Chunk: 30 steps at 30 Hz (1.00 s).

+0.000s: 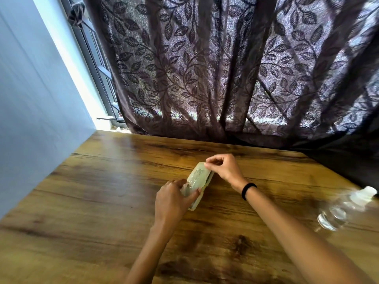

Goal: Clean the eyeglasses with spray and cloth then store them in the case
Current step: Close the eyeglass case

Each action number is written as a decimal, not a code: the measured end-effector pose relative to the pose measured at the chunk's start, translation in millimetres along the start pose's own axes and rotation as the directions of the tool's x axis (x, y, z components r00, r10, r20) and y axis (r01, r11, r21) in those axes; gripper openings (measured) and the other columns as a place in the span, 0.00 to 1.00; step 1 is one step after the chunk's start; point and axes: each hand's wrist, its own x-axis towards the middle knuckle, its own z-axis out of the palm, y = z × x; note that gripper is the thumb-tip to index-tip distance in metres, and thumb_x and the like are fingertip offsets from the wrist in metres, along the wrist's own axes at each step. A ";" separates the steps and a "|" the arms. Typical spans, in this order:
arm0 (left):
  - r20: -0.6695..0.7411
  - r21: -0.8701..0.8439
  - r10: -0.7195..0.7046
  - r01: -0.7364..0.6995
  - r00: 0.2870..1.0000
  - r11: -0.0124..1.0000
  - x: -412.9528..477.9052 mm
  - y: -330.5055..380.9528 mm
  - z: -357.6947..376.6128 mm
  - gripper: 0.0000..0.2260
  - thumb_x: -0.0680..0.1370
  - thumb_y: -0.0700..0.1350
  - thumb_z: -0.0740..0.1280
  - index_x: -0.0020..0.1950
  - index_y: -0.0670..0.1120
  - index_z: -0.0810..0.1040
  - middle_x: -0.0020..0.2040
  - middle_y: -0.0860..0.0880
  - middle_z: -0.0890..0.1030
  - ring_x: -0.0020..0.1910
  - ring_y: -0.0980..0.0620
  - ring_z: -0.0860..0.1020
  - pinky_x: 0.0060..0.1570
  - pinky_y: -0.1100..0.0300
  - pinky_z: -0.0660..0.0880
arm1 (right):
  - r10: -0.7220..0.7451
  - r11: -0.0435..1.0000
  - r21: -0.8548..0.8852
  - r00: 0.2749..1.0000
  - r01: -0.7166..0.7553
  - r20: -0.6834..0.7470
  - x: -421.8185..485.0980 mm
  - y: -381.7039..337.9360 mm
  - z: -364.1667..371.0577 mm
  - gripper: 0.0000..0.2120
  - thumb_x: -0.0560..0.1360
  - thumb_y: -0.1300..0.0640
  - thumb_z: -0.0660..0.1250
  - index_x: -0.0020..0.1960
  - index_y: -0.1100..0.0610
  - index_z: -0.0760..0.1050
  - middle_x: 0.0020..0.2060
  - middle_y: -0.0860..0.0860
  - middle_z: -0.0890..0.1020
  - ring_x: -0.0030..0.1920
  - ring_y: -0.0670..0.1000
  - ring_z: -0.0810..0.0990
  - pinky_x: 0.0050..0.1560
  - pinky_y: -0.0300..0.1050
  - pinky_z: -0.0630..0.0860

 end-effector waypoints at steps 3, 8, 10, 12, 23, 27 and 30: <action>-0.103 0.137 0.068 -0.053 0.992 0.989 -9.3 8.6 5.4 0.27 0.69 0.61 0.69 0.61 0.47 0.76 0.55 0.46 0.81 0.50 0.50 0.78 0.43 0.60 0.75 | 0.015 0.997 0.078 0.999 -0.011 -0.053 -7.7 9.2 1.1 0.08 0.69 0.61 0.73 0.47 0.63 0.81 0.45 0.57 0.84 0.42 0.46 0.78 0.39 0.31 0.73; -0.116 0.217 0.122 -0.095 0.986 0.972 -17.3 12.8 10.1 0.26 0.70 0.60 0.69 0.62 0.47 0.75 0.55 0.47 0.80 0.52 0.50 0.76 0.42 0.60 0.75 | 0.031 0.994 0.106 0.997 -0.024 -0.067 -10.9 17.6 3.2 0.08 0.69 0.62 0.73 0.48 0.62 0.81 0.45 0.55 0.83 0.42 0.46 0.78 0.39 0.31 0.73; -0.117 0.237 0.138 -0.107 0.983 0.965 -19.3 13.5 11.3 0.25 0.70 0.60 0.68 0.62 0.47 0.75 0.54 0.48 0.80 0.51 0.51 0.76 0.42 0.60 0.75 | 0.051 0.991 0.128 0.996 -0.041 -0.077 -11.3 19.7 4.9 0.09 0.69 0.62 0.73 0.48 0.61 0.81 0.45 0.54 0.83 0.42 0.45 0.78 0.38 0.30 0.74; -0.121 0.246 0.142 -0.109 0.982 0.963 -21.0 13.6 12.2 0.25 0.71 0.60 0.68 0.63 0.47 0.75 0.54 0.48 0.80 0.51 0.51 0.76 0.42 0.60 0.75 | 0.067 0.986 0.159 0.994 -0.053 -0.085 -12.3 21.2 6.0 0.09 0.69 0.62 0.73 0.48 0.61 0.81 0.45 0.54 0.83 0.43 0.46 0.78 0.39 0.30 0.73; -0.142 0.214 0.090 -0.058 0.986 0.975 -30.2 19.6 18.6 0.25 0.72 0.56 0.69 0.65 0.47 0.73 0.54 0.47 0.79 0.50 0.51 0.75 0.40 0.60 0.76 | 0.228 0.941 0.252 0.973 -0.226 0.020 -8.1 21.5 5.4 0.11 0.70 0.66 0.70 0.53 0.66 0.77 0.45 0.54 0.78 0.46 0.49 0.75 0.37 0.27 0.72; -0.140 0.218 0.091 -0.059 0.986 0.974 -28.8 20.0 19.4 0.24 0.71 0.55 0.70 0.63 0.46 0.75 0.53 0.47 0.80 0.48 0.50 0.76 0.37 0.59 0.76 | 0.322 0.903 0.292 0.946 -0.317 0.033 -2.6 19.7 4.8 0.11 0.69 0.68 0.71 0.52 0.67 0.78 0.44 0.55 0.79 0.45 0.48 0.75 0.28 0.22 0.70; -0.142 0.225 0.100 -0.066 0.985 0.972 -28.6 19.0 19.4 0.23 0.71 0.55 0.70 0.63 0.46 0.75 0.52 0.47 0.80 0.47 0.51 0.76 0.37 0.60 0.76 | 0.347 0.891 0.297 0.937 -0.344 0.043 1.2 18.7 4.4 0.12 0.69 0.68 0.71 0.51 0.68 0.78 0.44 0.55 0.79 0.46 0.49 0.75 0.33 0.27 0.72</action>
